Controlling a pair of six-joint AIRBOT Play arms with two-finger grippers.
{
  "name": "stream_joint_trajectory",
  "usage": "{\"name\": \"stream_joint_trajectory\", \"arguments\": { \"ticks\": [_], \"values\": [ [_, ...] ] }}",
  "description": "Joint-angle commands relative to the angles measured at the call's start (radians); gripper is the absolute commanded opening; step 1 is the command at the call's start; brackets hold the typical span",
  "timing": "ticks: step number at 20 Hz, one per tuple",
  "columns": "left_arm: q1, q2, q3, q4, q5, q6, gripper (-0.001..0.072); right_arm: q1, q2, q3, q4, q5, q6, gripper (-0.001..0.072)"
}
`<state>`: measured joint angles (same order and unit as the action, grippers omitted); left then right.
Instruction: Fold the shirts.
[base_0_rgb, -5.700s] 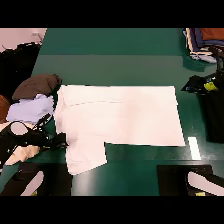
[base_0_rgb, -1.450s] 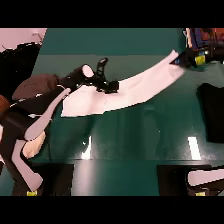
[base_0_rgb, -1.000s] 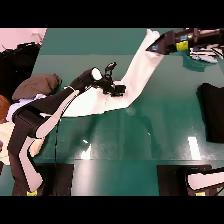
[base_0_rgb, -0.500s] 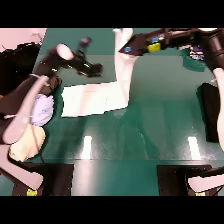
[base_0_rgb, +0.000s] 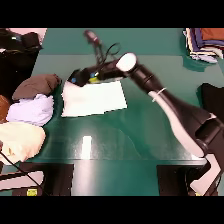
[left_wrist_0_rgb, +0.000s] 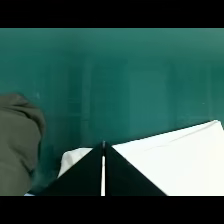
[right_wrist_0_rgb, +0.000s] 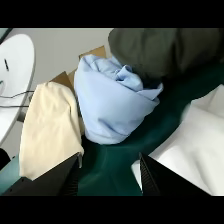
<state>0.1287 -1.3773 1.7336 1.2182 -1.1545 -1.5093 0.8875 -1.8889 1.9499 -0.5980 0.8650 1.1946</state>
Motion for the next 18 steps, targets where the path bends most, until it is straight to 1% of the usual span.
{"name": "stream_joint_trajectory", "arguments": {
  "ticks": [1, 3, 5, 6, 9, 10, 11, 14, 18],
  "values": [
    [0.044, 0.03, 0.0, 0.011, -0.046, 0.025, 0.0024, 0.021, -0.019, 0.0, -0.085, 0.06, -0.005, 0.0434],
    [0.044, 0.03, 0.0, 0.008, -0.06, 0.025, 0.0024, -0.048, 0.023, -0.011, -0.198, 0.155, 0.058, 0.0435],
    [0.044, 0.03, 0.0, 0.008, -0.08, 0.026, 0.0024, -0.144, 0.086, -0.097, -0.295, 0.202, 0.114, 0.0434],
    [0.044, 0.03, 0.0, 0.008, -0.088, 0.026, 0.0024, -0.198, 0.117, -0.158, -0.322, 0.22, 0.144, 0.0434],
    [0.044, 0.03, 0.0, 0.007, -0.089, 0.026, 0.0024, -0.385, 0.177, -0.36, -0.319, 0.253, 0.152, 0.0438],
    [0.044, 0.03, 0.0, 0.004, -0.089, 0.026, 0.0024, -0.444, 0.174, -0.409, -0.308, 0.255, 0.164, 0.0476],
    [0.042, 0.029, 0.0, -0.003, -0.088, 0.026, 0.0024, -0.492, 0.16, -0.446, -0.282, 0.254, 0.177, 0.0528],
    [0.029, 0.029, 0.0, -0.011, -0.082, 0.026, 0.0024, -0.564, 0.067, -0.477, -0.13, 0.282, 0.168, 0.0531],
    [-0.011, 0.026, -0.003, -0.018, -0.068, 0.046, 0.0023, -0.526, -0.093, -0.364, 0.033, 0.364, 0.138, 0.0531]
  ]
}}
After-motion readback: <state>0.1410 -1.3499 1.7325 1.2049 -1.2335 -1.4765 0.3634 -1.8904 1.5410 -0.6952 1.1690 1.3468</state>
